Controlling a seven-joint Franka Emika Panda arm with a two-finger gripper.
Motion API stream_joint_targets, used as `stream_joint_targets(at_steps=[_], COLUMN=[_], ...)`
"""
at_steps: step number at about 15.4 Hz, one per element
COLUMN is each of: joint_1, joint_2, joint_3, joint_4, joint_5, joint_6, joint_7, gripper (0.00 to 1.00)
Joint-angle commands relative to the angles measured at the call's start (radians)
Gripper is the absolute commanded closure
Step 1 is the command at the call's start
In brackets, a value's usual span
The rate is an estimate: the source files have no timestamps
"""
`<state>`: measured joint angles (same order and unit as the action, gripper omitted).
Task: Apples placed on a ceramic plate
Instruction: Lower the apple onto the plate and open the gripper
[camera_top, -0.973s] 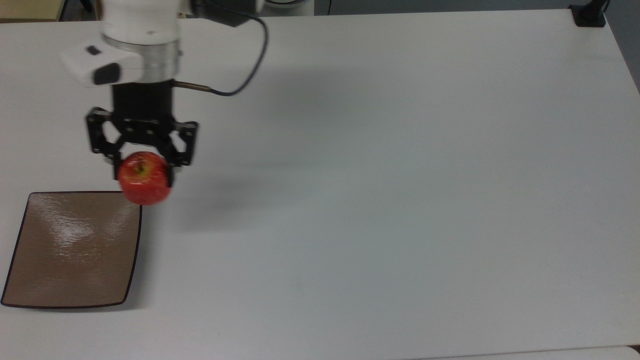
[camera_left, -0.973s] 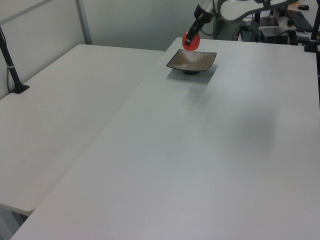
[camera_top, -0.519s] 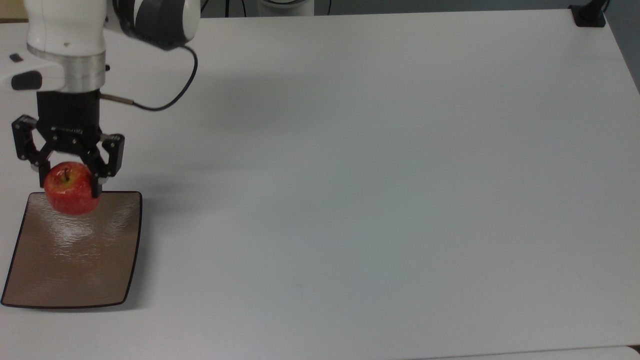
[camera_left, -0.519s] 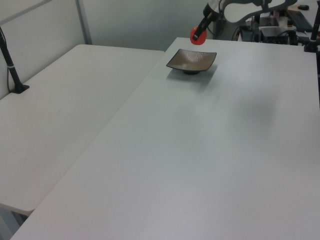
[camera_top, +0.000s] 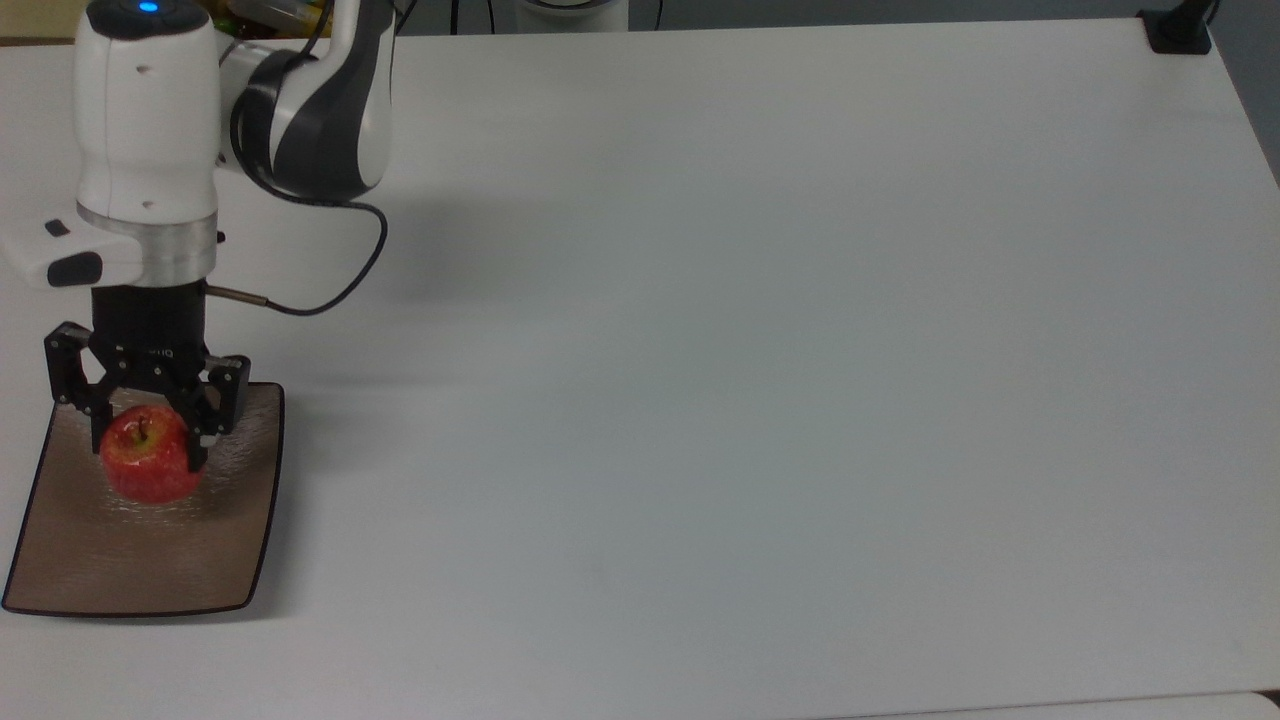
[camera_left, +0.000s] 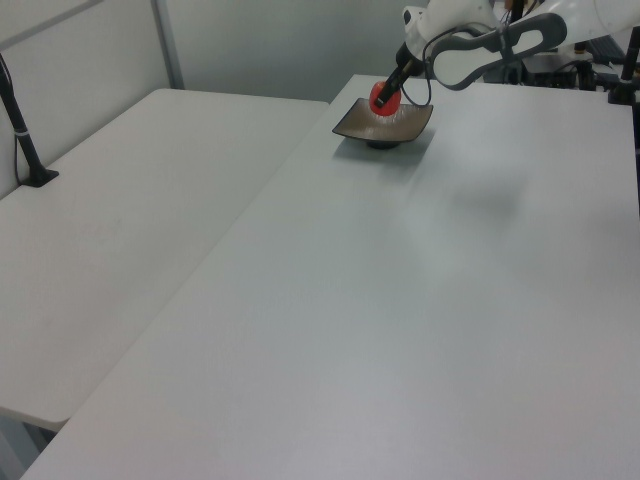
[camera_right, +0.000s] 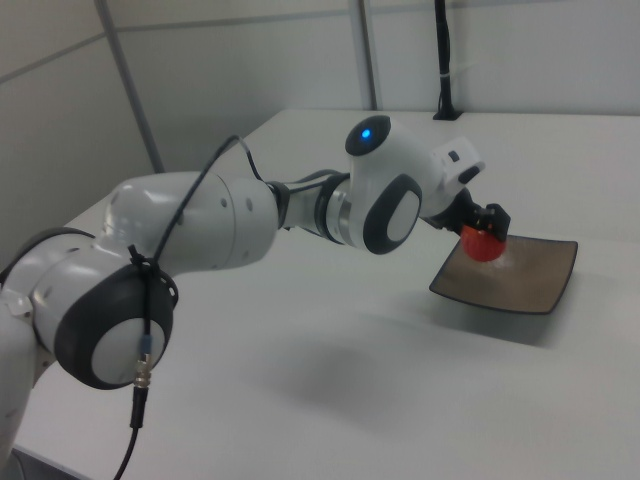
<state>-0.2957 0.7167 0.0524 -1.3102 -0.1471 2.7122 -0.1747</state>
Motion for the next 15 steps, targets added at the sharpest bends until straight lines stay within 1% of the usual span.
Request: stream_joint_targets(at_steps=[1,2,5,6,8,10,11,12,13,14,15], joint_1=[0.0,0.0,0.003,0.003,0.003,0.0,0.0,0.0,0.0,0.0,0.0], joint_2=[0.079,0.089,0.124,0.141,0.147,0.147,0.147,0.147,0.145,0.144,0.141], joint_3=[0.0,-0.003,-0.009,-0.011,-0.011,-0.013,-0.013,-0.013,-0.013,-0.013,-0.013], joint_4=[0.06,0.066,0.08,0.086,0.086,0.085,0.083,0.08,0.078,0.077,0.074], joint_5=[0.008,0.008,0.004,0.004,0.004,0.004,0.004,0.004,0.004,0.004,0.004], joint_6=[0.064,0.064,0.075,0.087,0.1,0.101,0.101,0.101,0.101,0.101,0.101], joint_7=[-0.026,-0.026,-0.028,-0.028,-0.026,-0.026,-0.028,-0.025,-0.025,-0.025,-0.025], gripper=[0.85,0.83,0.83,0.81,0.74,0.37,0.34,0.15,0.04,0.0,0.0])
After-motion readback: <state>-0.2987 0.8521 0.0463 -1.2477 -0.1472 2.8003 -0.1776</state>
